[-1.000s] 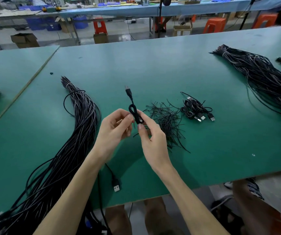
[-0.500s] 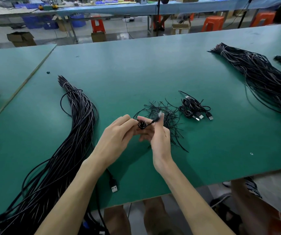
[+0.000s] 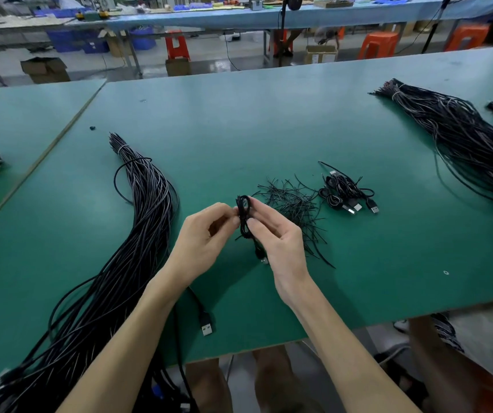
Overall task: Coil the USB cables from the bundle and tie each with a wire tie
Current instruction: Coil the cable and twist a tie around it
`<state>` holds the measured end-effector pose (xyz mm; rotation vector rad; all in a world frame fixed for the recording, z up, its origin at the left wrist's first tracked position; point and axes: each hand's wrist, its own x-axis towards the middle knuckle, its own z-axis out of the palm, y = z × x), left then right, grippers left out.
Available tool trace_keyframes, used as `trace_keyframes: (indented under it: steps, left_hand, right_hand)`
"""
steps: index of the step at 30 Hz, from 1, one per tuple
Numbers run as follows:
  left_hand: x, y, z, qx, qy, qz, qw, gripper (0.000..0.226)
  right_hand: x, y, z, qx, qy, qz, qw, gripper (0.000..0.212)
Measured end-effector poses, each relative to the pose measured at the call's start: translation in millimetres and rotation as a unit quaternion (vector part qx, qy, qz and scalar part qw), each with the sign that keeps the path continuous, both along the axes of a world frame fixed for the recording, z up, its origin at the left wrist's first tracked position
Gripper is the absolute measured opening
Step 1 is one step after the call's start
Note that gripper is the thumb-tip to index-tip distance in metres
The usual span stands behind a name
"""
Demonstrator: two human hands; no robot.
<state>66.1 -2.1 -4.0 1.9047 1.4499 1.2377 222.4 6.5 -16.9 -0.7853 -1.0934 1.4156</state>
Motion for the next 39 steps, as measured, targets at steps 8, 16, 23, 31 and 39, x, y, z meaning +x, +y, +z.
trace_keyframes:
  steps: [8, 16, 23, 31, 39]
  left_hand:
    - [1.2, -5.3, 5.8, -0.12, -0.246, -0.057, 0.96, 0.021]
    - [-2.5, -3.7, 5.7, -0.146, -0.283, -0.051, 0.947, 0.02]
    - [3.1, -5.9, 3.1, 0.142, 0.034, 0.056, 0.988, 0.008]
    - [5.9, -8.0, 0.0, 0.164, 0.161, 0.048, 0.972, 0.007]
    - [17.1, -9.3, -0.9, 0.093, 0.022, 0.04, 0.995, 0.012]
  right_hand:
    - [-1.0, -3.2, -7.5, 0.135, -0.163, -0.094, 0.973, 0.044]
    - [-3.6, -5.3, -5.2, 0.167, -0.184, -0.141, 0.958, 0.032]
    - [-2.7, -3.2, -3.5, -0.023, -0.007, -0.056, 0.998, 0.039]
    - [-2.8, -2.2, -6.5, 0.018, -0.09, -0.042, 0.995, 0.028]
    - [0.2, -2.1, -3.9, 0.039, -0.09, -0.069, 0.993, 0.016]
